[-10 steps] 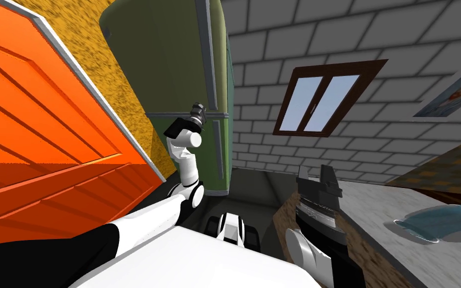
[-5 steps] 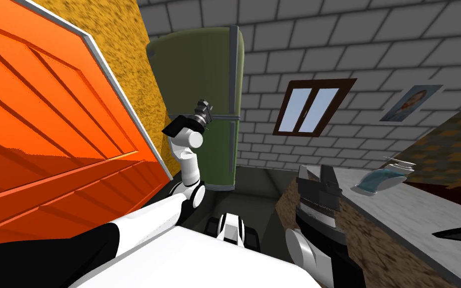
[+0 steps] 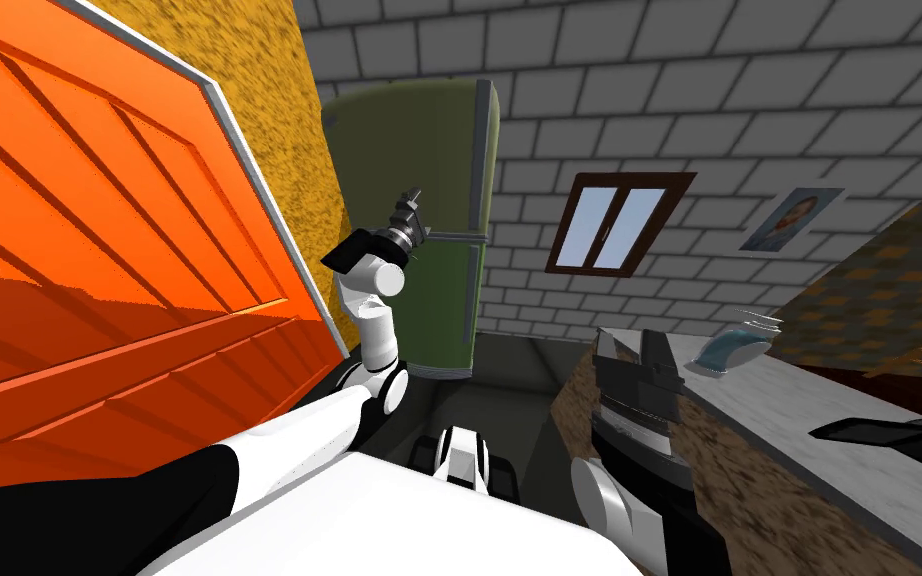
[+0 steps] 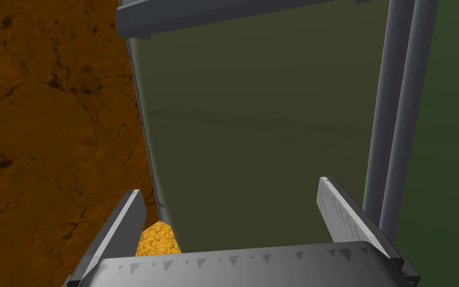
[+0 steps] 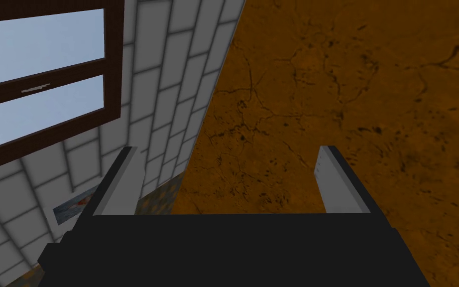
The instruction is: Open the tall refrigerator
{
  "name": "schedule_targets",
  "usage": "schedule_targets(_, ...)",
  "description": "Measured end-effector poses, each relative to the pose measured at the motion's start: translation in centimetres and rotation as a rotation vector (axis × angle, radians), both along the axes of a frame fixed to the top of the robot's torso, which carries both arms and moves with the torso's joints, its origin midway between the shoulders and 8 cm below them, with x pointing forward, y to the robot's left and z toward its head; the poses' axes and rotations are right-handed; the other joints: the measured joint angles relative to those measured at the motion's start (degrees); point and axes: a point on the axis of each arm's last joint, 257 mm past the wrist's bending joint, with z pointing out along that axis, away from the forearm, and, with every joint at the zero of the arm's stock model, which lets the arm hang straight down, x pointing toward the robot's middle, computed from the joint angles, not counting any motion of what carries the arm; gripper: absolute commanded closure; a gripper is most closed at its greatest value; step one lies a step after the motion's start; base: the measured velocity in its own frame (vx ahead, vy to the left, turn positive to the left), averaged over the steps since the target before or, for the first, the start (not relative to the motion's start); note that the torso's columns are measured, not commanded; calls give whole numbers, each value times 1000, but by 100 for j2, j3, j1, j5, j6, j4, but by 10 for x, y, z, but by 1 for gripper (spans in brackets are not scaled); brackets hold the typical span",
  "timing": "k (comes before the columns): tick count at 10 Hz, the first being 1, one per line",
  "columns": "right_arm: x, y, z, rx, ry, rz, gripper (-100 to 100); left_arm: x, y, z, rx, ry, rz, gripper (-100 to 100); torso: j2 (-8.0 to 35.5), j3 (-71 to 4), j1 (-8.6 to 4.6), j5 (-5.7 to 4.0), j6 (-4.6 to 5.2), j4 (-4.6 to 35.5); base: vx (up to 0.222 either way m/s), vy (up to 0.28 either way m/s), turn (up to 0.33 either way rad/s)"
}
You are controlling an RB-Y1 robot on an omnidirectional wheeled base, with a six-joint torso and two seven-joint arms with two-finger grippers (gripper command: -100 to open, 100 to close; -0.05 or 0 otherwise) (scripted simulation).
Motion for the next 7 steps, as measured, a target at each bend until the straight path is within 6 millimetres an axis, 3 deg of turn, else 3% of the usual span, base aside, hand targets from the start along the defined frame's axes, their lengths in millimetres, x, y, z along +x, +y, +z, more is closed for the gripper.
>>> schedule_targets(4,0,0,0,0,0,0,0,8,24,-5,-6,2,72,-100,89,57,82,26,-4,29,167,-184,36)
schedule_targets(7,0,0,0,0,0,0,0,14,41,-10,-11,4,131,-100,86,55,68,21,-3,27,155,-187,35)
